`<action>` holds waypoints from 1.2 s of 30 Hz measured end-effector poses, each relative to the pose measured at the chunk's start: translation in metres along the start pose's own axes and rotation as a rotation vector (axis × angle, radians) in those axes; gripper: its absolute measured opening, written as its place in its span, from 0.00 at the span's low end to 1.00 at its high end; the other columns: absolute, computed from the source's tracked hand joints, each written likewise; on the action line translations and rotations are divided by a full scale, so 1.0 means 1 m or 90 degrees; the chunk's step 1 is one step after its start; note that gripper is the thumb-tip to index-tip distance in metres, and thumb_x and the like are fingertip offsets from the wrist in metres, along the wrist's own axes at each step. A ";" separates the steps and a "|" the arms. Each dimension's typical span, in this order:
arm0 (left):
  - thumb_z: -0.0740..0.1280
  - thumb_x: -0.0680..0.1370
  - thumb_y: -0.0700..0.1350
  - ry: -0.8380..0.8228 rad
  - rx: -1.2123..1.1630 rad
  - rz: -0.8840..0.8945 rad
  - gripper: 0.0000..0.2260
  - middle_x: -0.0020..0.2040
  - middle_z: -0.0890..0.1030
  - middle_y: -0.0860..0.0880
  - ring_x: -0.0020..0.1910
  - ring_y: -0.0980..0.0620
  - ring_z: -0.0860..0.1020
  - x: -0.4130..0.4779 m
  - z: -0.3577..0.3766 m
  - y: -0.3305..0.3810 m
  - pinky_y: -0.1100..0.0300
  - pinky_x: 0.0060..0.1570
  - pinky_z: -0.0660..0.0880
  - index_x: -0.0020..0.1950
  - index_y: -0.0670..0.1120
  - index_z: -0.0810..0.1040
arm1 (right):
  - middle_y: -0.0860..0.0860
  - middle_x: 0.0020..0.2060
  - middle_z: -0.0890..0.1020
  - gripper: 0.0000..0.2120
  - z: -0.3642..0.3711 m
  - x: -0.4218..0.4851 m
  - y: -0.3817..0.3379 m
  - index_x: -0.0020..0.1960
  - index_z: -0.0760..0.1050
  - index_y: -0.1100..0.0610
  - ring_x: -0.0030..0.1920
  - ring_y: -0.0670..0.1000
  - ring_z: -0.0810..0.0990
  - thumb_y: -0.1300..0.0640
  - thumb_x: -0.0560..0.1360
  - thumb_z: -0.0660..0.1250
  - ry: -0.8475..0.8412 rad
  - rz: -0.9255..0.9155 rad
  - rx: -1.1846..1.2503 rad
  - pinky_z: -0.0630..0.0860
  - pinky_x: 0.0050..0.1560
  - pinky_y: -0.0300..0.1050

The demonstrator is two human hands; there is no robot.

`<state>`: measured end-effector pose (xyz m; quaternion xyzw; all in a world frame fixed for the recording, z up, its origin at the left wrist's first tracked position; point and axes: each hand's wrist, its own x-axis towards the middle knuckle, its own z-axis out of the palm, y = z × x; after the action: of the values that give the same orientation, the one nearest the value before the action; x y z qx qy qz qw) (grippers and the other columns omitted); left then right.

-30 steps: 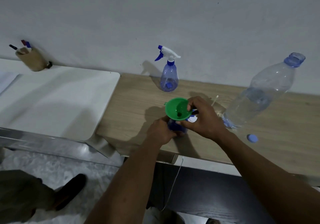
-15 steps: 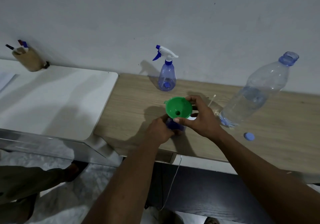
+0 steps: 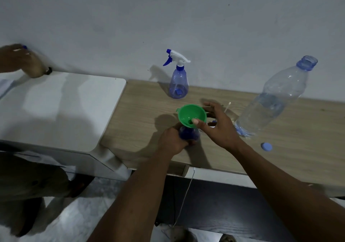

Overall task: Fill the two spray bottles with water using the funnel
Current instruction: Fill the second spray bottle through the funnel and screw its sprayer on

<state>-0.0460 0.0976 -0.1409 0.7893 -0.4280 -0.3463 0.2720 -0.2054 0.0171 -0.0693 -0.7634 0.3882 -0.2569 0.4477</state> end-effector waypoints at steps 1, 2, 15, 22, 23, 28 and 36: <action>0.81 0.65 0.57 0.006 -0.006 0.002 0.28 0.53 0.85 0.51 0.50 0.48 0.82 0.000 0.001 0.000 0.52 0.53 0.79 0.63 0.57 0.77 | 0.45 0.61 0.78 0.34 -0.002 -0.001 0.001 0.70 0.68 0.50 0.58 0.42 0.78 0.37 0.70 0.72 0.037 -0.003 -0.011 0.79 0.52 0.40; 0.81 0.64 0.57 0.015 -0.018 0.008 0.28 0.53 0.85 0.51 0.51 0.48 0.82 0.000 0.002 -0.001 0.52 0.53 0.79 0.62 0.57 0.78 | 0.47 0.58 0.79 0.29 -0.004 -0.003 0.002 0.67 0.70 0.52 0.55 0.43 0.79 0.38 0.72 0.71 0.093 -0.014 -0.025 0.79 0.48 0.41; 0.79 0.65 0.63 0.021 0.024 0.017 0.31 0.55 0.85 0.52 0.54 0.48 0.81 -0.002 0.011 0.010 0.56 0.55 0.76 0.64 0.55 0.78 | 0.51 0.68 0.67 0.50 -0.094 0.000 0.038 0.73 0.60 0.54 0.67 0.51 0.70 0.35 0.60 0.79 0.661 0.166 0.053 0.69 0.69 0.59; 0.80 0.63 0.64 0.019 0.021 0.015 0.31 0.53 0.86 0.53 0.53 0.48 0.82 -0.002 0.011 0.012 0.53 0.57 0.77 0.63 0.56 0.78 | 0.46 0.52 0.83 0.40 -0.123 0.023 0.041 0.58 0.78 0.52 0.53 0.46 0.82 0.36 0.52 0.83 0.504 0.171 0.134 0.79 0.60 0.53; 0.80 0.63 0.63 0.022 0.024 0.014 0.31 0.53 0.86 0.53 0.53 0.48 0.82 -0.003 0.010 0.012 0.53 0.57 0.77 0.63 0.56 0.78 | 0.46 0.50 0.85 0.39 -0.126 0.025 0.041 0.56 0.80 0.52 0.51 0.45 0.84 0.35 0.50 0.84 0.488 0.174 0.127 0.81 0.58 0.52; 0.77 0.65 0.67 0.034 0.089 0.011 0.30 0.53 0.86 0.53 0.53 0.49 0.82 -0.005 0.005 0.016 0.60 0.47 0.70 0.63 0.58 0.77 | 0.47 0.46 0.86 0.30 -0.129 0.023 0.031 0.52 0.81 0.53 0.49 0.46 0.85 0.43 0.54 0.85 0.405 0.135 0.093 0.82 0.55 0.53; 0.76 0.67 0.67 0.016 0.101 0.015 0.29 0.54 0.85 0.54 0.48 0.53 0.77 -0.007 0.001 0.017 0.62 0.47 0.66 0.65 0.58 0.76 | 0.51 0.46 0.85 0.29 -0.148 0.025 0.002 0.51 0.75 0.59 0.48 0.50 0.85 0.55 0.56 0.86 0.191 0.031 -0.016 0.80 0.50 0.48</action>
<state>-0.0577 0.0947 -0.1267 0.8077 -0.4598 -0.2980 0.2178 -0.3011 -0.0760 -0.0005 -0.7125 0.4725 -0.3522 0.3809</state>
